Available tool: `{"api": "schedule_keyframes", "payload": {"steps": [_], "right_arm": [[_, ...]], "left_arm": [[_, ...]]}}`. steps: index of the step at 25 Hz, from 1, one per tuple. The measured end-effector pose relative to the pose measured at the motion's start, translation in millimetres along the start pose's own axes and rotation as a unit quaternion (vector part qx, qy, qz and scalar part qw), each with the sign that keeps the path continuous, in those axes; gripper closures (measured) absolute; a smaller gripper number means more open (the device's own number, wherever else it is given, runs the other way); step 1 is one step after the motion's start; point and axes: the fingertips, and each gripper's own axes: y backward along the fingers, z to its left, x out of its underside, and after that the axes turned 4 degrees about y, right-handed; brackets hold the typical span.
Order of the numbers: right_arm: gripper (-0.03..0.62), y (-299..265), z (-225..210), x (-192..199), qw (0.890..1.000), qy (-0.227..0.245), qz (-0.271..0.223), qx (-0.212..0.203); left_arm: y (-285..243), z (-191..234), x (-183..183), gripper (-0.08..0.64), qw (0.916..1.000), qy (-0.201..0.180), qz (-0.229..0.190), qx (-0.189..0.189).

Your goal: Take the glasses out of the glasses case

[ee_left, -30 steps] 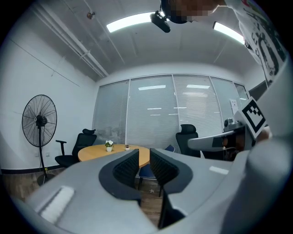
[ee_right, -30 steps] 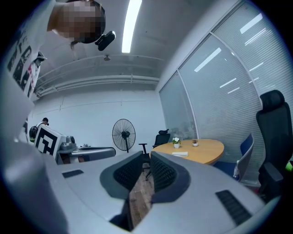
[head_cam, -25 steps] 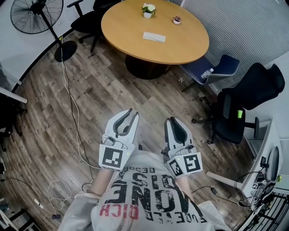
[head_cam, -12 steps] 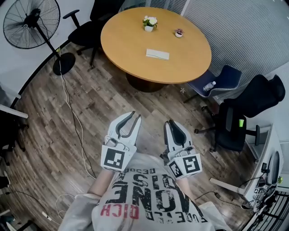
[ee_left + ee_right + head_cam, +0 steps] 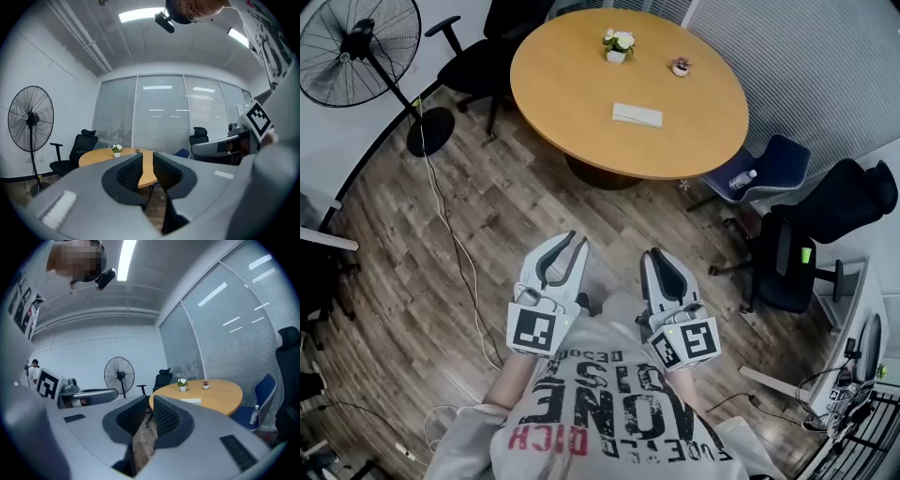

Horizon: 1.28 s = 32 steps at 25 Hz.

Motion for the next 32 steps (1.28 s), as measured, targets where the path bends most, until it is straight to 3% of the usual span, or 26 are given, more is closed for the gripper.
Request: {"api": "schedule_keyframes", "payload": {"steps": [15, 32], "right_arm": [[0.561, -50, -42, 4, 1.000, -0.008, 0.012, -0.012], [0.561, -143, -165, -19, 0.999, -0.003, 0.012, -0.049]], "left_arm": [[-48, 34, 2, 0.485, 0.9993, 0.019, 0.004, -0.033], [-189, 50, -17, 0.497, 0.9974, 0.013, -0.010, -0.070]]}}
